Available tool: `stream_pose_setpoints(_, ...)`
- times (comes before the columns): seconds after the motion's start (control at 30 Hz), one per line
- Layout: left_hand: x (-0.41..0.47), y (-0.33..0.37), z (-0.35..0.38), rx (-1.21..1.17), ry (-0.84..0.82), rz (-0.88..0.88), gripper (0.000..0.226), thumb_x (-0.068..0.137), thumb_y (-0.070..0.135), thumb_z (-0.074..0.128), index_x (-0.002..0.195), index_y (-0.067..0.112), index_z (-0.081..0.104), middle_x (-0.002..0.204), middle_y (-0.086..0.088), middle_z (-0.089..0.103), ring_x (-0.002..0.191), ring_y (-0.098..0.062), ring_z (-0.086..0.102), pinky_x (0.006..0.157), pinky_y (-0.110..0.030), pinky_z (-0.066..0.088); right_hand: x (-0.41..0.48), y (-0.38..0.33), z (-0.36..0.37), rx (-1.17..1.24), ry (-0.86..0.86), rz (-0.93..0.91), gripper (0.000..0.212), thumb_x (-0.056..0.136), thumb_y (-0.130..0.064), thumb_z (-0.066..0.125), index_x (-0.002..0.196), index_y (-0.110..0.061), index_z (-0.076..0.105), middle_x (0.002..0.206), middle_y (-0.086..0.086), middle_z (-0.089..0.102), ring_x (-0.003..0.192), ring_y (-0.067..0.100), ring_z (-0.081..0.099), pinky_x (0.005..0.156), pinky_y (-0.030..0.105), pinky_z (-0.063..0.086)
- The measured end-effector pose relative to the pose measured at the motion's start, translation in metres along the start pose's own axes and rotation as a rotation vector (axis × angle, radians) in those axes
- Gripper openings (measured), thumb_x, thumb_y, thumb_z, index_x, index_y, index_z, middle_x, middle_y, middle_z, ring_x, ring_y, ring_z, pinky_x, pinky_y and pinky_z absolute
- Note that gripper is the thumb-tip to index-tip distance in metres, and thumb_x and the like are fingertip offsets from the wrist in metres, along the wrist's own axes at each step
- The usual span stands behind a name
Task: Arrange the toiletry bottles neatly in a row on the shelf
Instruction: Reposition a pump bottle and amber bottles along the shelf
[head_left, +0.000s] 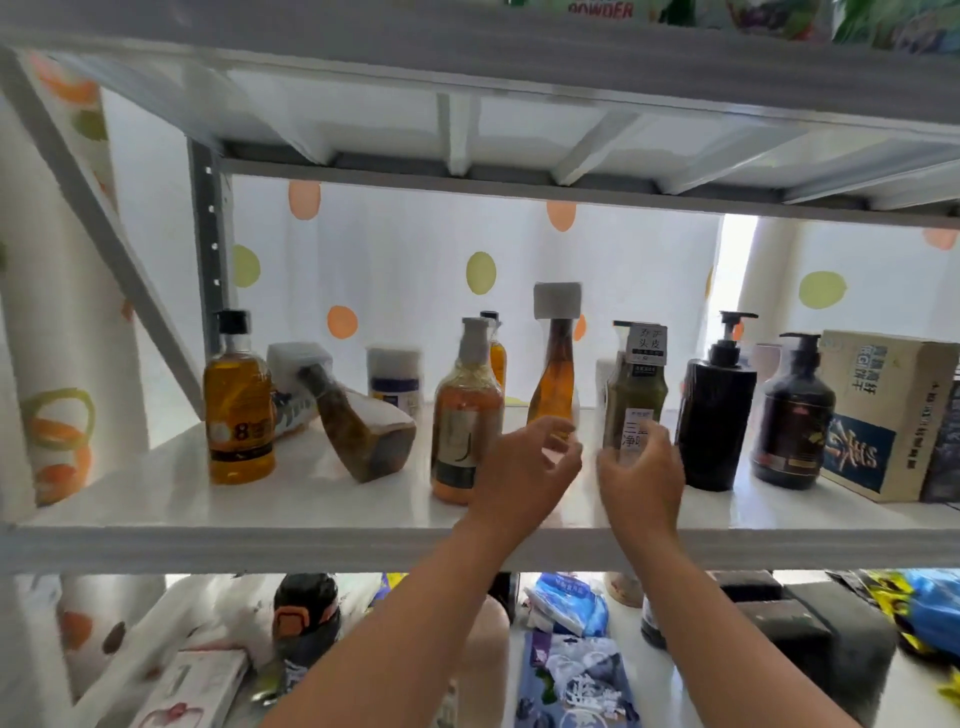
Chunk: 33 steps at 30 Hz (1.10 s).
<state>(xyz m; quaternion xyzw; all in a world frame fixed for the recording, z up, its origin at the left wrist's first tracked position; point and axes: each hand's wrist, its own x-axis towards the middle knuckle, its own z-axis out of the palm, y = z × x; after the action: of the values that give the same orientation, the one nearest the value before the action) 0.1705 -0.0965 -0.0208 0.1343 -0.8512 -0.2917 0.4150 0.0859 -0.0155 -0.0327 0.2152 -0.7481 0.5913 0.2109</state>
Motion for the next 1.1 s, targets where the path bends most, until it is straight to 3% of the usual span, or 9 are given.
stream_pose_setpoints(0.13, -0.017, -0.022, -0.048, -0.093, 0.088, 0.079, 0.020, 0.087, 0.037, 0.062, 0.099, 0.022, 0.067, 0.081, 0.013, 0.064, 0.064, 0.005, 0.059, 0.062, -0.003, 0.046, -0.033, -0.033, 0.029, 0.146, -0.100, -0.094, 0.048, 0.083, -0.017, 0.067, 0.126, -0.013, 0.045, 0.107, -0.001, 0.051, 0.105, 0.020, 0.054, 0.085, 0.031, 0.045)
stream_pose_setpoints(0.23, -0.022, -0.036, -0.070, -0.129, 0.159, 0.073, 0.021, 0.086, 0.036, 0.062, 0.101, 0.021, 0.065, 0.085, 0.008, 0.067, 0.065, 0.000, 0.058, 0.062, 0.000, 0.043, -0.049, -0.048, 0.046, 0.180, -0.254, -0.119, 0.059, 0.081, -0.027, 0.070, 0.131, -0.018, 0.040, 0.113, 0.000, 0.053, 0.111, 0.019, 0.053, 0.090, 0.030, 0.045)
stream_pose_setpoints(0.3, -0.021, -0.046, -0.076, -0.203, 0.219, 0.017, 0.027, 0.085, 0.037, 0.064, 0.108, 0.021, 0.061, 0.094, 0.007, 0.068, 0.075, -0.006, 0.063, 0.069, -0.006, 0.050, -0.055, -0.051, 0.052, 0.203, -0.361, -0.101, 0.072, 0.079, -0.034, 0.072, 0.138, -0.023, 0.033, 0.131, 0.003, 0.050, 0.119, 0.016, 0.048, 0.095, 0.029, 0.043)
stream_pose_setpoints(0.43, -0.020, -0.059, -0.077, -0.310, 0.230, -0.057, 0.048, 0.082, 0.039, 0.068, 0.126, 0.025, 0.054, 0.120, 0.002, 0.065, 0.106, -0.016, 0.063, 0.088, -0.039, 0.056, -0.052, -0.049, 0.056, 0.182, -0.446, -0.081, 0.097, 0.071, -0.039, 0.078, 0.146, -0.029, 0.017, 0.149, 0.003, 0.034, 0.134, 0.019, 0.037, 0.108, 0.039, 0.037)
stream_pose_setpoints(0.6, -0.017, -0.060, -0.070, -0.335, 0.255, -0.068, 0.054, 0.079, 0.031, 0.073, 0.129, 0.023, 0.056, 0.125, 0.000, 0.062, 0.115, -0.017, 0.060, 0.095, -0.043, 0.053, -0.034, -0.038, 0.056, 0.235, -0.652, 0.070, 0.113, 0.069, -0.033, 0.082, 0.149, -0.034, 0.002, 0.153, 0.005, 0.027, 0.138, 0.023, 0.032, 0.107, 0.038, 0.033)
stream_pose_setpoints(0.7, -0.013, -0.057, -0.065, -0.337, 0.249, -0.090, 0.057, 0.078, 0.024, 0.074, 0.131, 0.022, 0.054, 0.123, 0.001, 0.062, 0.116, -0.017, 0.059, 0.098, -0.042, 0.051, -0.024, -0.031, 0.060, 0.283, -0.795, 0.136, 0.093, 0.069, -0.020, 0.082, 0.144, -0.028, 0.028, 0.125, 0.005, 0.060, 0.112, 0.020, 0.060, 0.096, 0.040, 0.051)
stream_pose_setpoints(0.8, -0.007, -0.060, -0.061, -0.309, 0.244, -0.126, 0.063, 0.076, 0.024, 0.076, 0.134, 0.025, 0.050, 0.128, 0.001, 0.059, 0.120, -0.015, 0.055, 0.101, -0.039, 0.048, -0.016, -0.032, 0.064, 0.249, -0.834, 0.127, 0.067, 0.070, -0.013, 0.080, 0.129, -0.019, 0.049, 0.099, -0.001, 0.067, 0.092, 0.012, 0.066, 0.078, 0.027, 0.058)
stream_pose_setpoints(0.97, 0.004, -0.065, -0.057, -0.295, 0.110, -0.238, 0.088, 0.074, 0.019, 0.078, 0.143, 0.039, 0.028, 0.138, -0.003, 0.051, 0.125, -0.021, 0.051, 0.103, -0.038, 0.046, -0.008, -0.027, 0.070, 0.337, -0.876, 0.150, 0.056, 0.070, -0.004, 0.078, 0.119, -0.017, 0.054, 0.095, 0.004, 0.066, 0.082, 0.010, 0.064, 0.057, 0.011, 0.051)
stream_pose_setpoints(1.1, 0.010, -0.068, -0.055, -0.286, 0.047, -0.288, 0.098, 0.074, 0.014, 0.077, 0.145, 0.044, 0.017, 0.138, -0.005, 0.050, 0.121, -0.018, 0.050, 0.087, -0.022, 0.044, -0.003, -0.022, 0.077, 0.319, -0.877, 0.119, 0.059, 0.066, -0.007, 0.081, 0.118, -0.017, 0.055, 0.100, 0.003, 0.066, 0.086, 0.012, 0.065, 0.064, 0.016, 0.054)
